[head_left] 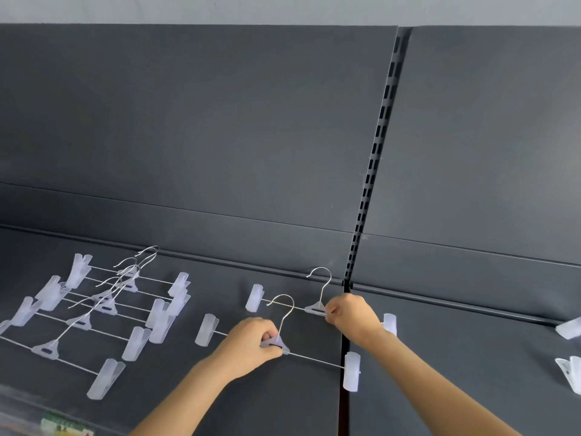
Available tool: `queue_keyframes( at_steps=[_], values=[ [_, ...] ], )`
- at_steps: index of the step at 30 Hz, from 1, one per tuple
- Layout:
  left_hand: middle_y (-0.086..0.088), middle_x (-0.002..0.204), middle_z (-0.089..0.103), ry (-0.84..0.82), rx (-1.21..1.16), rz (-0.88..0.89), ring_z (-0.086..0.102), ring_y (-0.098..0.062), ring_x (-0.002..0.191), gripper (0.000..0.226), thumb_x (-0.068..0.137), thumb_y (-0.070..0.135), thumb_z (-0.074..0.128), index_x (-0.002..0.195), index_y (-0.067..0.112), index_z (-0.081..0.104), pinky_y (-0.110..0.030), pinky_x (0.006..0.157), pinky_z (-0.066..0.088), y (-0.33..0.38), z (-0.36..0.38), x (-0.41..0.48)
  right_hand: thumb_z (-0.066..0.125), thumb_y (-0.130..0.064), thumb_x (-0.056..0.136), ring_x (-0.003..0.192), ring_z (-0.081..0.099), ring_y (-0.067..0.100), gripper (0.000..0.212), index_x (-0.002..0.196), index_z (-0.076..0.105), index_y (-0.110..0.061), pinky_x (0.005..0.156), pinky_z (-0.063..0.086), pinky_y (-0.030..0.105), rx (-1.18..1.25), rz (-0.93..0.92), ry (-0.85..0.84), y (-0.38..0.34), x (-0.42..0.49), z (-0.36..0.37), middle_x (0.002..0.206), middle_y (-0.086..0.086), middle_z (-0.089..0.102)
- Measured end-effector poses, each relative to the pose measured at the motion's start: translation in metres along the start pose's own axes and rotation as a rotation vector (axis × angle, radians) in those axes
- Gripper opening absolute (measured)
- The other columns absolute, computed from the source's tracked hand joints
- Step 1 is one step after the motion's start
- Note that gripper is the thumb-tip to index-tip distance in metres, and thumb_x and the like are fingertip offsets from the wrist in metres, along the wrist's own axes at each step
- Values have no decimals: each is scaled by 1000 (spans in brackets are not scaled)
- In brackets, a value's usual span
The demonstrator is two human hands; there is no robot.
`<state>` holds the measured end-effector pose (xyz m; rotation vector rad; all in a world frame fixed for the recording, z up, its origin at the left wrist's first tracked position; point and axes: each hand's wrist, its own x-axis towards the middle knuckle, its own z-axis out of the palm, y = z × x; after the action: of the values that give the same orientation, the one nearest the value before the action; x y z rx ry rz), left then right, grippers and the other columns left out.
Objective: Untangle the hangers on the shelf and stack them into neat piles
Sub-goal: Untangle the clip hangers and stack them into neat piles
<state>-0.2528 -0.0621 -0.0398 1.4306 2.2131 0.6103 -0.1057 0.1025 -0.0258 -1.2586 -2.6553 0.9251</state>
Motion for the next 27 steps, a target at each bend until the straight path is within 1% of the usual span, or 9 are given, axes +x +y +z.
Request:
queue_keyframes(
  at_steps=[4,7,8,9,11,13,18,21,27],
  values=[
    [13,75,45,22,-46,65,42,-3,62,6,83,22,61,85,16,62,-16,62,36,6,7,7,56,-15,84,66,44,19,15,77,69,-13,61,35,23,-50,-91,-31,-19,8,9,62,-5,49],
    [14,79,45,45,-50,72,44,-3,66,6,86,21,61,91,20,64,-15,64,36,4,7,11,57,-16,84,73,45,22,26,59,58,-24,63,35,25,-79,-123,-78,-30,14,13,59,-11,46],
    [13,80,45,48,-48,69,44,-3,67,8,86,20,60,93,19,64,-14,65,36,2,6,13,56,-16,84,79,50,25,22,64,61,-25,65,38,26,-102,-119,-91,-30,16,13,67,-8,55],
    [11,81,46,52,-49,68,44,-3,68,9,87,18,59,94,18,65,-14,66,36,0,5,14,55,-16,84,89,55,27,14,78,66,-23,70,42,28,-130,-129,-86,-30,17,13,83,-3,64],
    [6,83,47,58,-44,61,44,-8,70,11,87,15,57,95,13,64,-18,70,39,-2,2,16,54,-15,84,101,59,26,21,100,67,-19,75,46,30,-167,-104,-55,-25,17,10,107,4,66],
    [0,85,48,53,-24,56,43,-13,72,11,87,14,55,92,7,63,-25,72,40,-3,1,19,52,-12,85,98,61,26,23,99,68,-18,74,47,29,-161,-77,-51,-19,17,8,107,5,68],
    [-5,85,52,42,18,71,43,-15,71,13,87,14,53,86,2,59,-27,70,39,-4,0,25,49,-10,83,92,63,27,24,89,70,-20,83,51,35,-156,-47,-39,-22,17,12,99,4,70],
    [-4,88,54,43,24,84,46,-14,74,15,89,14,53,94,6,64,-30,74,44,-6,0,26,49,-8,83,92,64,28,24,89,71,-16,82,54,36,-154,-52,-36,-24,16,15,97,7,71],
    [5,95,51,-6,10,88,52,-11,88,30,92,16,51,119,24,61,-22,81,42,-12,-2,27,49,-8,84,93,63,30,24,94,71,-13,78,54,34,-168,-49,-11,-26,13,18,100,10,71]
  ],
)
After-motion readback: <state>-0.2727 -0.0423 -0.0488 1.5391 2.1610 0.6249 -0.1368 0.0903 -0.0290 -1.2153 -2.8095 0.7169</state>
